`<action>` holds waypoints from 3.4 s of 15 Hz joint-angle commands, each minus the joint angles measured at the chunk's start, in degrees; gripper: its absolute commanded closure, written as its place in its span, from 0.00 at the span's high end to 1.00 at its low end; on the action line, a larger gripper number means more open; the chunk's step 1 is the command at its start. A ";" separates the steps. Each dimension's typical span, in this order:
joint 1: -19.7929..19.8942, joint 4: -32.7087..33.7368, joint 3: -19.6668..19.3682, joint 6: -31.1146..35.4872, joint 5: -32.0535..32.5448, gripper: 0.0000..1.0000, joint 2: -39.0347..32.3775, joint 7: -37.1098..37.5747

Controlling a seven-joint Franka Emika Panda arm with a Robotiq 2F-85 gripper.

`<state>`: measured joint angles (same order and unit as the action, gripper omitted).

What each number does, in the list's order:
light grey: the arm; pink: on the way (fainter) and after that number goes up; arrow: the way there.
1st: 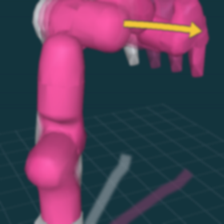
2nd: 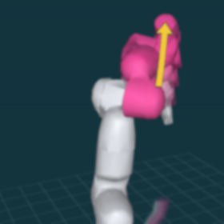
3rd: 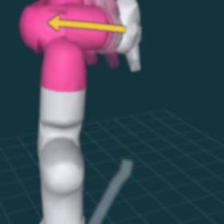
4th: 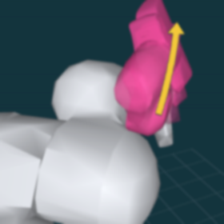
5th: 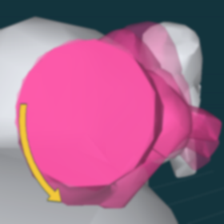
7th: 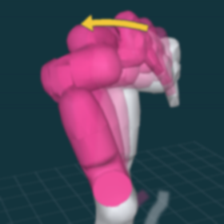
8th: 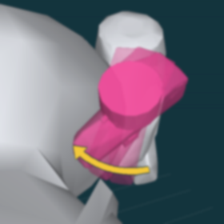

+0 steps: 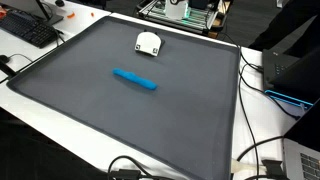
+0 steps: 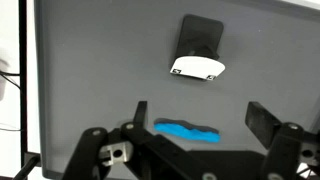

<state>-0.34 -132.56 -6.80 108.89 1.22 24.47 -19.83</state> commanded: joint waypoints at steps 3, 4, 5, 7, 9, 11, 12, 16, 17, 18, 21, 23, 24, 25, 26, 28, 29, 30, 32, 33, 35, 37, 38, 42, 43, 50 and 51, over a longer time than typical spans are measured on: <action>0.17 0.13 0.16 -0.15 -0.07 1.00 -0.04 -0.05; 0.17 0.13 0.16 -0.15 -0.07 1.00 -0.04 -0.04; 0.00 -0.68 0.34 0.02 -0.73 1.00 0.49 0.58; -0.06 -2.84 1.33 0.28 -2.67 1.00 1.61 4.67; 0.43 -4.66 2.90 0.26 -5.22 1.00 2.38 12.44; 0.68 -6.39 4.32 0.44 -7.11 1.00 2.78 18.89; 0.80 -7.83 4.96 1.52 -8.21 1.00 3.03 21.97; 0.92 -11.62 7.23 3.30 -13.28 1.00 2.78 33.47; 0.92 -12.43 7.71 3.97 -14.69 1.00 2.63 36.15; 0.92 -13.54 8.23 5.55 -16.13 1.00 2.41 38.63; 1.06 -16.36 9.88 10.89 -19.87 1.00 2.03 45.95; 1.22 -18.07 11.11 15.60 -21.75 1.00 1.27 50.81; 1.41 -18.87 11.74 18.40 -22.28 1.00 0.55 53.19; 1.54 -19.50 12.32 20.55 -22.55 1.00 -0.12 55.46; 1.51 -19.87 12.67 22.21 -22.53 1.00 -1.21 57.43; 1.44 -20.57 13.26 25.48 -22.12 1.00 -3.50 61.55; 1.19 -20.74 13.30 26.46 -21.96 1.00 -4.54 62.96; 0.91 -20.56 13.34 26.68 -21.59 1.00 -6.04 63.96; 0.69 -20.36 13.27 28.36 -21.70 1.00 -8.67 66.01; 0.55 -20.27 13.17 29.12 -21.71 1.00 -9.70 66.75; 0.45 -20.11 13.04 30.68 -21.15 1.00 -11.97 68.19; 0.51 -19.98 12.89 31.86 -20.40 1.00 -13.93 69.61; 0.38 -19.93 12.66 32.70 -20.65 1.00 -14.90 69.73; 0.02 -19.83 12.01 36.78 -21.64 1.00 -17.96 70.26; 0.09 -19.84 11.95 37.78 -21.23 1.00 -18.54 70.82; -0.12 -19.32 11.12 42.62 -21.13 1.00 -21.81 72.57; -0.14 -19.26 11.06 43.12 -21.01 1.00 -22.12 72.82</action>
<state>0.20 -152.04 4.91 149.85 -19.63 3.88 51.63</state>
